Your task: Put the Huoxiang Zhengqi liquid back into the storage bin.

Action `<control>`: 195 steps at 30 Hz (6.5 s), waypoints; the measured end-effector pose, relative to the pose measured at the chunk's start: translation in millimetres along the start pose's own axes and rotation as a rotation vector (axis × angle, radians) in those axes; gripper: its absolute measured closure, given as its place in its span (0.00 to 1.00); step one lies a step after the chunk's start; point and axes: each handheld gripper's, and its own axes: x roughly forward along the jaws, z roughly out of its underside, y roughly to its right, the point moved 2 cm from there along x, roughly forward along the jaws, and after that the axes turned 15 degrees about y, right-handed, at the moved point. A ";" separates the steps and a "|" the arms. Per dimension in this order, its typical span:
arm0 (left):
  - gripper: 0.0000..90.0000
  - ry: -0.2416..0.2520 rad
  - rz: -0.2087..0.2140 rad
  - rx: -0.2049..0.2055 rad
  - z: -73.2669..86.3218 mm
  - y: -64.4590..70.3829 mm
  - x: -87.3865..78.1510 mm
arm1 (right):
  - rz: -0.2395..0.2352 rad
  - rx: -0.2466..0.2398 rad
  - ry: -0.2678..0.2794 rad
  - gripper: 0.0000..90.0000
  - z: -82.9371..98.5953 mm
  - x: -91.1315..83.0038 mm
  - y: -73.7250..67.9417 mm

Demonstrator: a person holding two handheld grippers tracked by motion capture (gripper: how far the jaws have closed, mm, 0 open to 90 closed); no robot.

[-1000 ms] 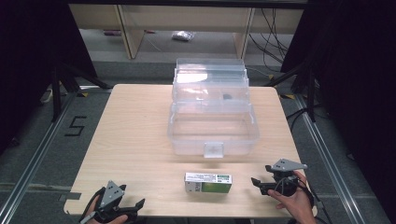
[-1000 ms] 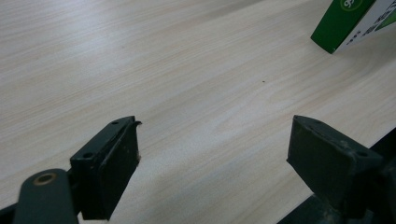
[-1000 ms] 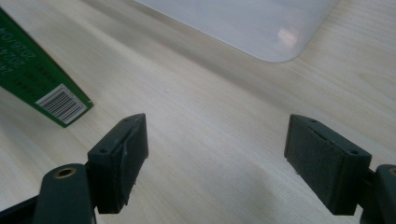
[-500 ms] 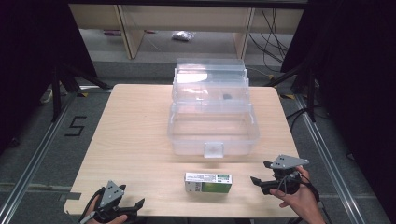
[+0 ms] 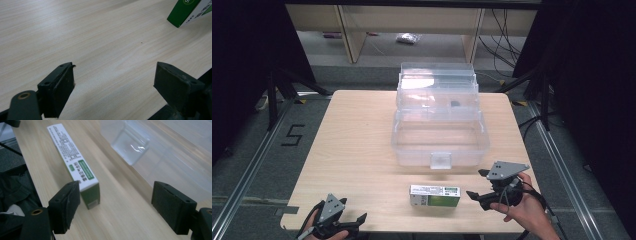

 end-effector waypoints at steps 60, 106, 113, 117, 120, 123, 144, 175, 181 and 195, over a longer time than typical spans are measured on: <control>0.18 -0.026 0.013 0.026 -0.2 -2.2 -2.0 | -0.253 -0.247 -0.473 0.43 -39.8 110.8 -47.4; 0.18 -0.009 0.009 0.001 0.4 0.0 0.6 | -0.381 -0.379 -0.560 0.72 -76.2 100.9 -31.2; 0.19 -0.035 0.015 0.030 0.1 -2.1 -1.2 | -0.367 -0.326 -0.534 0.72 -87.5 92.1 -19.5; 0.19 -0.039 0.019 0.031 0.4 -2.0 -0.8 | -0.345 -0.349 -0.549 0.72 -96.3 85.3 -11.5; 0.19 -0.020 0.009 0.015 0.7 -1.1 0.2 | -0.371 -0.357 -0.526 0.72 -104.1 81.8 -5.3; 0.19 -0.032 0.005 0.023 1.1 -2.3 0.3 | -0.369 -0.359 -0.523 0.72 -106.6 79.6 -1.8; 0.19 -0.026 0.007 0.018 1.1 -2.2 0.6 | -0.332 -0.323 -0.512 0.72 -135.2 66.5 30.8; 0.19 -0.035 0.015 0.014 1.1 -3.2 -0.2 | -0.310 -0.312 -0.508 0.72 -146.9 87.5 107.9; 0.19 -0.035 0.014 0.012 1.3 -3.6 0.5 | -0.307 -0.301 -0.526 0.72 -140.9 99.5 118.3; 0.19 -0.026 0.005 -0.001 2.3 -3.6 1.5 | -0.275 -0.295 -0.575 0.72 -124.5 118.7 143.6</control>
